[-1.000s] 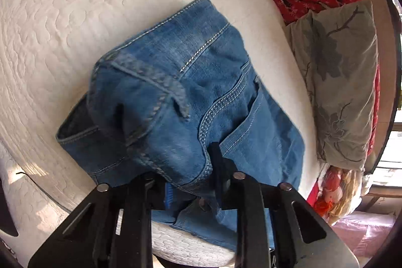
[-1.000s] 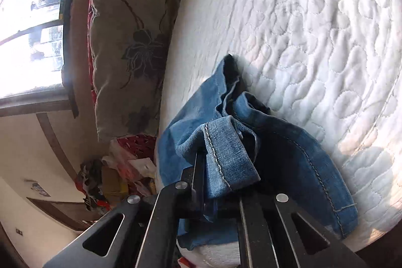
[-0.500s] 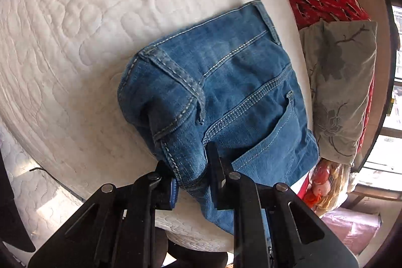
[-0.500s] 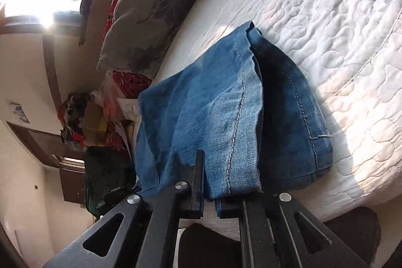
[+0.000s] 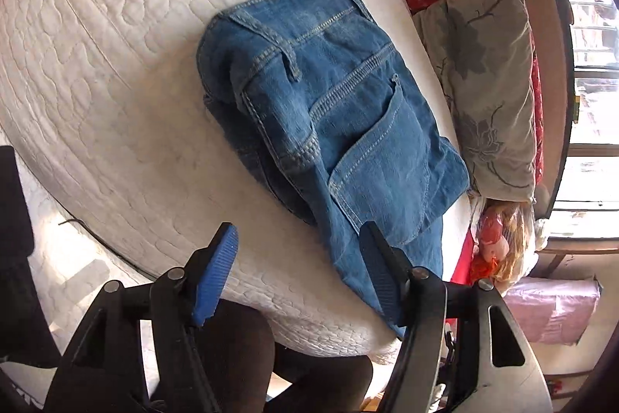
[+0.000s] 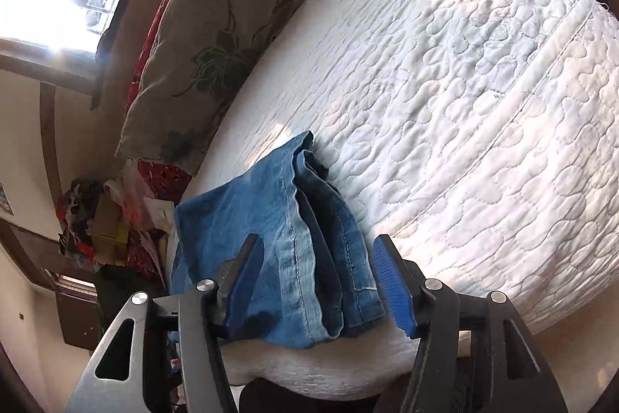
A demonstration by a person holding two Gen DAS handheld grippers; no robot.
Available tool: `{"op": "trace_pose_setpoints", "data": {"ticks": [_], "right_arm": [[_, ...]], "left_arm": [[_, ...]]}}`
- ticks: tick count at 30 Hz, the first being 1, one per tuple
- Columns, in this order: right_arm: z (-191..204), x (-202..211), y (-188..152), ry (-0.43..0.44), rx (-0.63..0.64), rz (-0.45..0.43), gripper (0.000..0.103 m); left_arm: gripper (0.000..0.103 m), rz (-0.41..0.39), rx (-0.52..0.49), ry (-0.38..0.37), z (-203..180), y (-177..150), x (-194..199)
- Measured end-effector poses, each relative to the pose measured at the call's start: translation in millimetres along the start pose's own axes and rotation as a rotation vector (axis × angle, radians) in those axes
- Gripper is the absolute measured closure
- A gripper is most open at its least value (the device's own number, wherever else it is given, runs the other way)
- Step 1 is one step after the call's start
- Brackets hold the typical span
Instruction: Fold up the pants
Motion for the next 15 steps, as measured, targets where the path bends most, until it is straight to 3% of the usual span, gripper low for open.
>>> {"op": "trace_pose_setpoints", "data": {"ticks": [6, 11, 13, 14, 15], "right_arm": [[9, -52, 26, -0.016, 0.061, 0.030, 0.041], [12, -88, 25, -0.005, 0.104, 0.104, 0.041], [14, -91, 28, 0.004, 0.138, 0.086, 0.067], [17, -92, 32, 0.050, 0.122, 0.095, 0.086], [20, -91, 38, 0.082, 0.094, 0.095, 0.087]], "left_arm": [[0.039, 0.055, -0.004, -0.001, -25, -19, -42], [0.039, 0.005, 0.004, 0.085, -29, -11, -68], [0.039, -0.005, 0.022, 0.126, -31, -8, -77], [0.040, -0.015, 0.017, 0.135, -35, -8, -75], [0.044, -0.011, 0.008, 0.128, -42, -11, -74]]}}
Point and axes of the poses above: each gripper's, at about its wrist camera, not at the fingertips, and x roughly against the way its jaws point, z to its left, y to its top, the point moved 7 cm from there along -x, roughly the way its jaws point, and after that the axes turned 10 degrees about x, right-handed, at the moved point
